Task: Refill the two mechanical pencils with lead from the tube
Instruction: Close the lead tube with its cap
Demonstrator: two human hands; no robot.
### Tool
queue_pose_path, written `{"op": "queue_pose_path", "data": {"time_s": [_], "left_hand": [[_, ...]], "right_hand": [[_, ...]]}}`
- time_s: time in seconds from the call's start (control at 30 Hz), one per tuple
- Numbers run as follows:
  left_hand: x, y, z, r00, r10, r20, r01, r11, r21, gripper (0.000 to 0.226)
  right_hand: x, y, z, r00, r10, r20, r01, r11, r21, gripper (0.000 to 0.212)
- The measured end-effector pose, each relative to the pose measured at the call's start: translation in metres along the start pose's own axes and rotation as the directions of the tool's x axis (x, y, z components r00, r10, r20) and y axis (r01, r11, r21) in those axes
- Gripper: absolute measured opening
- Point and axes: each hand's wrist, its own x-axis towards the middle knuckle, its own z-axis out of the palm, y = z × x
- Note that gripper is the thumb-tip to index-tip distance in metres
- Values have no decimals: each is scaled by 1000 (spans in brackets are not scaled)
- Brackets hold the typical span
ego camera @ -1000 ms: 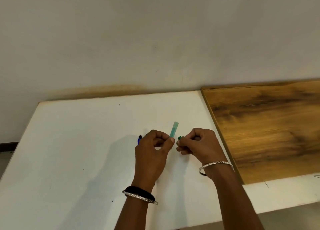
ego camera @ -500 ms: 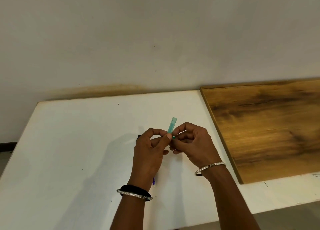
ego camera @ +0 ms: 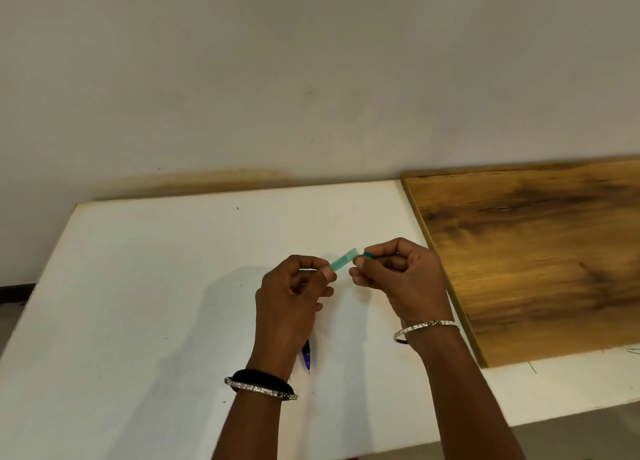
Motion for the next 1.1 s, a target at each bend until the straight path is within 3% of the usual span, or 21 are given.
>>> {"op": "queue_pose_path", "data": {"time_s": [0.13, 0.33, 0.5, 0.83, 0.97, 1.1], "left_hand": [[2, -1, -3, 997, 45, -65, -42, 998, 41, 6], [3, -1, -6, 983, 121, -136, -103, 986, 132, 7], [3, -2, -5, 975, 169, -140, -136, 966, 222, 10], [3, -3, -4, 971, 211, -113, -161, 926, 340, 16], [2, -4, -5, 967, 238, -96, -187, 909, 373, 17], [1, -4, -5, 964, 243, -105, -185, 902, 390, 13]], "right_hand": [[1, -1, 0, 1000, 3, 3, -3, 1000, -15, 14], [1, 1, -1, 997, -77, -5, 73, 960, -269, 18], [-2, 1, 2, 985, -162, 50, 165, 844, -510, 17], [-1, 6, 2, 956, -177, 236, 294, 647, -704, 11], [-1, 9, 4, 970, -101, 219, 219, 750, -624, 16], [-1, 9, 5, 973, -113, 200, 205, 820, -535, 21]]}}
